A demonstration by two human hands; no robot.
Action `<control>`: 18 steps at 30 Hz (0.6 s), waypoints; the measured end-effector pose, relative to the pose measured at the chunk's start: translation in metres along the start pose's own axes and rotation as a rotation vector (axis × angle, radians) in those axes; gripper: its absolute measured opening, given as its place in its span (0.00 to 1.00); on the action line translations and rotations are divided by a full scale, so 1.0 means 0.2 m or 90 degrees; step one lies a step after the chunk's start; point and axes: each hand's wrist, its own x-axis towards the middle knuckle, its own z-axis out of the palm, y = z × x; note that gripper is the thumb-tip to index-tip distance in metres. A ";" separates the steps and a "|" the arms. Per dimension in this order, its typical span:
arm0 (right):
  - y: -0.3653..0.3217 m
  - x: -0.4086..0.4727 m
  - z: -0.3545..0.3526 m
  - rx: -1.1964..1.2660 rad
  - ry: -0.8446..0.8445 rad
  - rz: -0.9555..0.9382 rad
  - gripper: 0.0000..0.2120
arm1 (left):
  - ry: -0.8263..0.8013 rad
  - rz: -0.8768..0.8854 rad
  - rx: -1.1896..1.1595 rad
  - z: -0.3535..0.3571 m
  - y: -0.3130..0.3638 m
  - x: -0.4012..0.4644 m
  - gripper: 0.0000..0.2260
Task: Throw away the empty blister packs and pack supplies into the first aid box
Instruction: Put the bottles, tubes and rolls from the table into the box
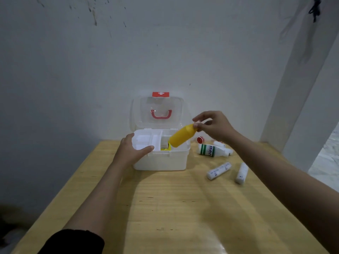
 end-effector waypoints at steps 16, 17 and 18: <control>-0.02 0.03 0.39 -0.047 -0.139 -0.001 0.12 | -0.004 -0.010 0.001 0.01 -0.01 0.01 0.45; -0.03 0.03 0.39 -0.038 -0.144 0.000 0.12 | -0.003 -0.009 -0.001 0.01 -0.02 0.01 0.45; -0.03 0.03 0.38 -0.031 -0.150 -0.001 0.12 | -0.002 -0.008 -0.003 0.01 -0.02 0.01 0.45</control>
